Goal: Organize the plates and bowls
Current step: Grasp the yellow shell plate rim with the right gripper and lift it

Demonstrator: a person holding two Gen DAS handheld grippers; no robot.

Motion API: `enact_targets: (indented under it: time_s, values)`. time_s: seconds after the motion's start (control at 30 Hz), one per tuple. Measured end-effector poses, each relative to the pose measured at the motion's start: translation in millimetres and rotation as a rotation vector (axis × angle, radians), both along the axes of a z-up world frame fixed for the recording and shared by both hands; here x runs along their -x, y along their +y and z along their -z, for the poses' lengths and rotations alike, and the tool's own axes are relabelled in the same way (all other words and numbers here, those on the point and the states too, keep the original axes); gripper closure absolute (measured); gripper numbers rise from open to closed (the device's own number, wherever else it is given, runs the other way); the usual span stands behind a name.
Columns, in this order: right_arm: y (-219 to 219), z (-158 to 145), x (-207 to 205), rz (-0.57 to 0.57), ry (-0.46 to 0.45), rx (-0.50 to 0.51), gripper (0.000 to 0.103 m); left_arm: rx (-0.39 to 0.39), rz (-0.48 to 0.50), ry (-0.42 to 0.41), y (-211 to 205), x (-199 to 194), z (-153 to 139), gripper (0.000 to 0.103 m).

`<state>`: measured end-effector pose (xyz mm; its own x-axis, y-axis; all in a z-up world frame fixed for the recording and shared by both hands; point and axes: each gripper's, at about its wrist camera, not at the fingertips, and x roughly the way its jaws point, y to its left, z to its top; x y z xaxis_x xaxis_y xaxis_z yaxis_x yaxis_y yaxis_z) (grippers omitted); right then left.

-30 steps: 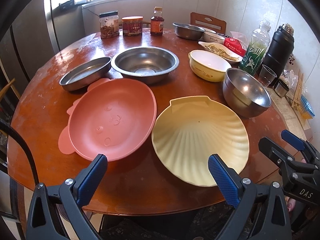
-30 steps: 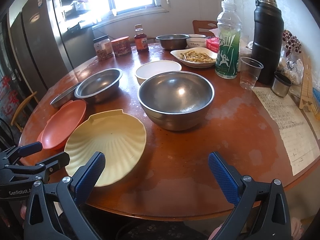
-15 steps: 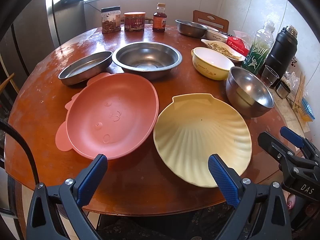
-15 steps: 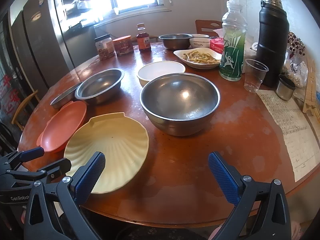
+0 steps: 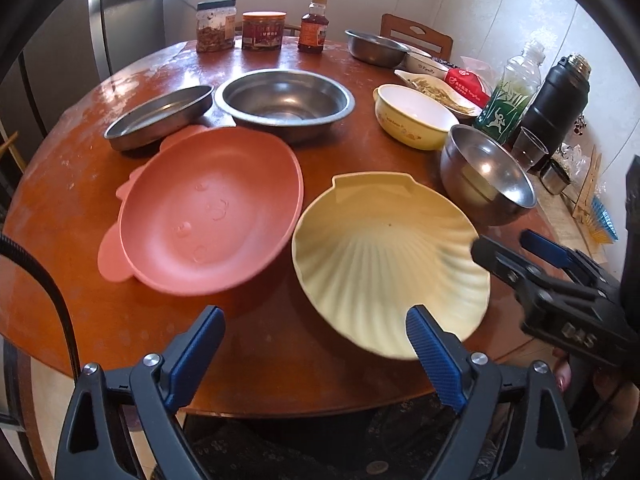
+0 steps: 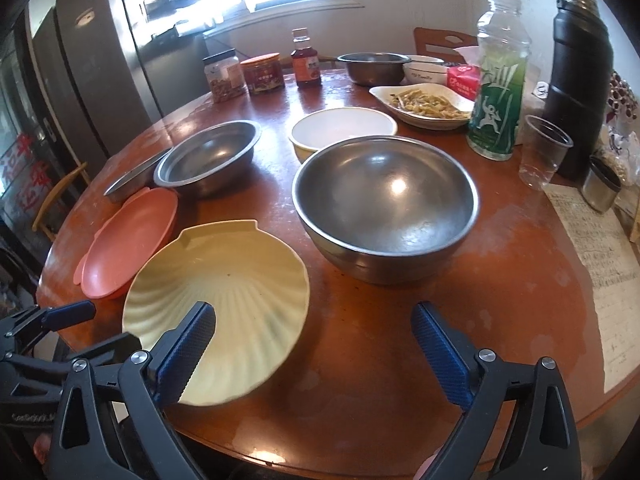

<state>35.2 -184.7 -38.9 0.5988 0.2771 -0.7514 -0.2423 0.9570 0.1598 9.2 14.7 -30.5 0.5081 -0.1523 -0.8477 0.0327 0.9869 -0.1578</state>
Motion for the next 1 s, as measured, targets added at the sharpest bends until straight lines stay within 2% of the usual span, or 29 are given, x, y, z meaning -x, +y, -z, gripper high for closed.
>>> enact_targets:
  time_s: [0.07,0.13,0.2,0.33,0.4,0.53,0.8,1.0]
  values:
    - [4.1,4.2,-4.7,-0.028,0.020,-0.004,0.022,0.026,-0.007,0.013,1.5,0.4,3.1,0.012]
    - [7.2,8.8,-7.7,-0.052,0.044,-0.023,0.039,0.038,-0.014,0.028,1.4,-1.9,6.4,0.016]
    - [10.7,14.1,-10.1,-0.065,0.062,-0.024,0.045,0.048,-0.023,0.046,2.1,-6.5,10.6,0.023]
    - [15.7,17.3,-10.4,-0.095,0.062,-0.039,0.064,0.077,-0.044,0.066,3.4,-14.4,16.3,0.034]
    - [16.1,17.9,-10.1,-0.097,0.056,-0.033,0.069,0.094,-0.043,0.071,3.5,-18.4,16.7,0.040]
    - [13.1,16.5,-8.6,-0.114,0.060,-0.052,0.080,0.111,-0.028,0.072,0.6,-20.3,17.0,0.066]
    - [11.2,15.5,-1.4,-0.115,0.069,-0.045,0.081,0.086,0.002,0.065,-3.6,-14.6,14.7,0.066]
    - [31.3,15.1,6.4,-0.165,0.067,-0.023,0.081,0.063,-0.039,0.076,17.7,-4.8,14.9,0.066]
